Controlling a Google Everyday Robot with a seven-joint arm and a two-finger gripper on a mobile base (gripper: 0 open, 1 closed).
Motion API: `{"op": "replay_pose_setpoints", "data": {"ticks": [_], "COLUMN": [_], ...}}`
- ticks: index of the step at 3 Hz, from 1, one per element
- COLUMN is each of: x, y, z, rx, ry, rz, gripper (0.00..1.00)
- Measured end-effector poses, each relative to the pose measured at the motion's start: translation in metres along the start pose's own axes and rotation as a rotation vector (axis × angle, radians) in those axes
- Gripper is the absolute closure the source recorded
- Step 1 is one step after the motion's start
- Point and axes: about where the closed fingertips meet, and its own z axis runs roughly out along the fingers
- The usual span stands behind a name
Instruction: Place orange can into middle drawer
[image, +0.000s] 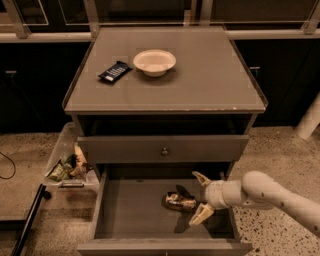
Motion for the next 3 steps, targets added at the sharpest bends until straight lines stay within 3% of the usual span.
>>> {"op": "replay_pose_setpoints", "data": {"ticks": [2, 3], "x": [-0.025, -0.050], "y": [0.001, 0.015], "z": [-0.086, -0.119], "rx": [0.017, 0.054], "ry": [-0.039, -0.023], "rz": [-0.055, -0.117], "gripper": [0.00, 0.00]}}
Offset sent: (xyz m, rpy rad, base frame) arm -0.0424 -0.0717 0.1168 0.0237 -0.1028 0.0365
